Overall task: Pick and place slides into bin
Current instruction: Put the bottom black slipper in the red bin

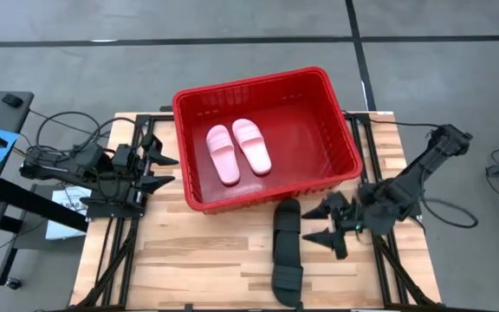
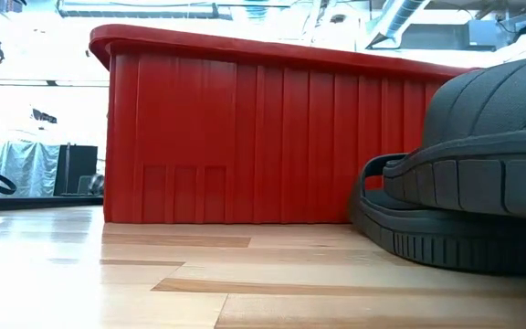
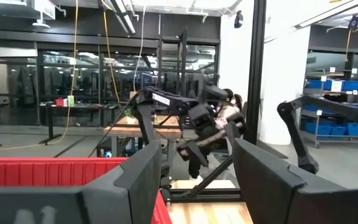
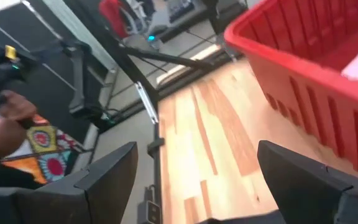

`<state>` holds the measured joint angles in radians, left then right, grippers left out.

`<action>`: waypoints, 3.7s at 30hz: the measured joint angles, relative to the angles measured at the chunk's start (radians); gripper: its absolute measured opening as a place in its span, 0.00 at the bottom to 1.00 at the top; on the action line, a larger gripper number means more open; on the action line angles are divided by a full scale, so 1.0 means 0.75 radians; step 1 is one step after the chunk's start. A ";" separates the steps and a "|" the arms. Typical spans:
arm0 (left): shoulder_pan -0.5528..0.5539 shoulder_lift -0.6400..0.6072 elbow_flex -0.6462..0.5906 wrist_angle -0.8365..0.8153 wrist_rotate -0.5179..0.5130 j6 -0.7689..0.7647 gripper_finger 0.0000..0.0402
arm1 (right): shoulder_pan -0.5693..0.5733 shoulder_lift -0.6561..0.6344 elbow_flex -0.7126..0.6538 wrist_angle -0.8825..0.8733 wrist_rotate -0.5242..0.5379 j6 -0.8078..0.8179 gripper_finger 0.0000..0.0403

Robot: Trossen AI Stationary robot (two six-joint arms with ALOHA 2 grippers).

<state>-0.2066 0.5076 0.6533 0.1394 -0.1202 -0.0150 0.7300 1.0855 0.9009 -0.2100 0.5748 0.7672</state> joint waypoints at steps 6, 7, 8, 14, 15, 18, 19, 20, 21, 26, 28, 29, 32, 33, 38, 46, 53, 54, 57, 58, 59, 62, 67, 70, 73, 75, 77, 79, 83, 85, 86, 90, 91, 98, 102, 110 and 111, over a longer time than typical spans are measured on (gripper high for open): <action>0.001 0.000 0.000 -0.016 -0.035 0.007 0.47 | 0.039 0.189 -0.001 0.242 0.050 0.018 0.81; 0.001 0.000 0.000 -0.021 -0.047 0.009 0.47 | 0.039 0.222 -0.001 0.317 0.053 -0.005 0.81; 0.001 0.000 0.000 -0.026 -0.068 0.009 0.47 | 0.039 0.255 -0.001 0.393 0.054 -0.012 0.81; 0.001 0.000 0.001 -0.052 -0.141 0.011 0.47 | 0.036 0.357 -0.001 0.659 0.082 0.063 0.81; 0.001 0.000 0.000 -0.052 -0.141 0.011 0.47 | 0.037 0.358 -0.001 0.665 0.083 0.064 0.81; 0.001 0.000 0.001 -0.052 -0.141 0.011 0.47 | 0.037 0.352 -0.001 0.661 0.077 0.038 0.81; 0.001 0.000 0.001 -0.053 -0.141 0.012 0.47 | 0.037 0.349 -0.001 0.669 0.077 0.031 0.81; 0.001 0.000 0.001 -0.054 -0.141 0.012 0.47 | 0.036 0.348 -0.001 0.685 0.077 0.026 0.81; 0.001 0.000 0.001 -0.056 -0.142 0.012 0.47 | 0.036 0.347 -0.001 0.691 0.076 0.019 0.81; 0.001 0.001 0.001 -0.061 -0.143 0.014 0.47 | 0.033 0.348 -0.001 0.685 0.037 -0.029 0.77; 0.001 0.001 0.001 -0.061 -0.146 0.014 0.47 | 0.028 0.346 -0.001 0.626 0.016 -0.053 0.74; 0.001 0.001 0.001 -0.061 -0.146 0.014 0.47 | 0.031 0.334 -0.001 0.563 -0.010 -0.049 0.72; 0.001 0.001 0.001 -0.061 -0.146 0.007 0.47 | 0.049 0.271 -0.001 0.349 -0.120 0.085 0.67; 0.001 0.001 0.001 -0.060 -0.146 0.003 0.47 | 0.050 0.261 0.000 0.289 -0.174 0.159 0.66; 0.001 0.001 0.001 -0.063 -0.135 -0.006 0.47 | 0.049 0.256 -0.002 0.160 -0.425 0.391 0.62; 0.001 0.001 0.001 -0.084 -0.102 -0.010 0.47 | 0.065 0.278 -0.002 0.034 -0.502 0.454 0.61; 0.000 0.001 0.001 -0.095 -0.090 -0.029 0.47 | 0.038 0.358 -0.002 -0.028 -0.644 0.415 0.61; 0.000 0.001 0.001 -0.096 -0.090 -0.031 0.47 | 0.033 0.373 -0.001 -0.025 -0.668 0.406 0.61; 0.000 0.001 0.001 -0.102 -0.090 -0.033 0.47 | 0.014 0.426 -0.002 -0.028 -0.730 0.382 0.61; 0.000 0.001 0.001 -0.103 -0.090 -0.035 0.47 | 0.009 0.439 -0.002 -0.020 -0.751 0.373 0.61; 0.000 0.001 0.001 -0.103 -0.090 -0.039 0.47 | 0.004 0.449 -0.002 -0.014 -0.774 0.366 0.61; 0.000 0.001 0.001 -0.110 -0.091 -0.044 0.47 | -0.011 0.488 -0.002 -0.016 -0.839 0.334 0.61; 0.000 0.001 0.001 -0.110 -0.091 -0.045 0.47 | -0.047 0.527 -0.001 0.016 -0.874 0.262 0.61; 0.000 0.001 0.001 -0.110 -0.091 -0.046 0.47 | -0.074 0.545 0.002 0.027 -0.875 0.216 0.61; 0.000 0.001 0.001 -0.110 -0.091 -0.047 0.47 | -0.098 0.546 0.003 0.026 -0.875 0.164 0.61; 0.000 0.001 0.001 -0.110 -0.091 -0.053 0.47 | -0.118 0.546 0.003 0.023 -0.875 0.153 0.61; 0.000 0.001 0.001 -0.110 -0.091 -0.054 0.47 | -0.131 0.546 0.003 0.022 -0.888 0.151 0.61; 0.000 0.002 0.001 -0.110 -0.091 -0.058 0.47 | -0.133 0.546 0.004 0.011 -0.915 0.133 0.61; 0.000 0.002 0.001 -0.122 -0.091 -0.059 0.47 | -0.130 0.546 0.004 -0.004 -0.942 0.117 0.61; 0.000 0.002 0.001 -0.131 -0.090 -0.068 0.47 | -0.131 0.546 0.004 -0.004 -0.944 0.116 0.61; 0.000 0.002 0.001 -0.135 -0.090 -0.069 0.47 | -0.131 0.546 0.004 -0.004 -0.943 0.115 0.61; 0.000 0.002 0.001 -0.141 -0.090 -0.070 0.47 | -0.138 0.546 0.004 -0.011 -0.934 0.093 0.61; 0.000 0.002 0.001 -0.141 -0.090 -0.070 0.47 | -0.144 0.546 0.004 -0.013 -0.932 0.093 0.61; 0.000 0.002 0.001 -0.139 -0.090 -0.070 0.47 | -0.156 0.546 0.004 -0.022 -0.911 0.082 0.61; 0.000 0.002 0.001 -0.139 -0.090 -0.071 0.47 | -0.156 0.546 0.004 -0.022 -0.910 0.082 0.61; 0.000 0.002 0.001 -0.138 -0.089 -0.077 0.47 | -0.156 0.655 0.005 0.026 -0.991 0.083 0.61; 0.000 0.002 0.001 -0.138 -0.089 -0.079 0.47 | -0.156 0.676 0.005 0.033 -1.003 0.083 0.61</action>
<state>-0.2066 0.5087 0.6540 0.0360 -0.1867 -0.0742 0.6130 1.5929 0.9044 -0.1853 -0.1777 0.8294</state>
